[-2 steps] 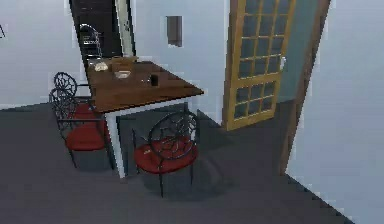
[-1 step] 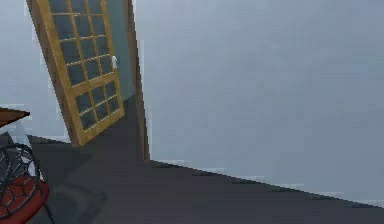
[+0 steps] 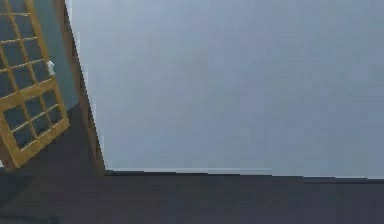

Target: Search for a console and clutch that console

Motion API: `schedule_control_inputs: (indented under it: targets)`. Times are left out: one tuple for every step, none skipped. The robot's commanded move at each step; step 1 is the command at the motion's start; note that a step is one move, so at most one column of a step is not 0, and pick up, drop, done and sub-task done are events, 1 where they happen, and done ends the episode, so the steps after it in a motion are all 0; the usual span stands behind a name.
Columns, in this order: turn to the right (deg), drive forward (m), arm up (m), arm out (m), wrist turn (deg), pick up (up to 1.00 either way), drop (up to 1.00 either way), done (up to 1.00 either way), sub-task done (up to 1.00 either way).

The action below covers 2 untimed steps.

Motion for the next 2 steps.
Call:
schedule_control_inputs:
  targets:
    - [0.0,0.1,0.0,0.0,0.0,0.0,0.0,0.0,0.0]
    - [-45.0,0.0,0.0,0.0,0.0,0.0,0.0,0.0,0.0]
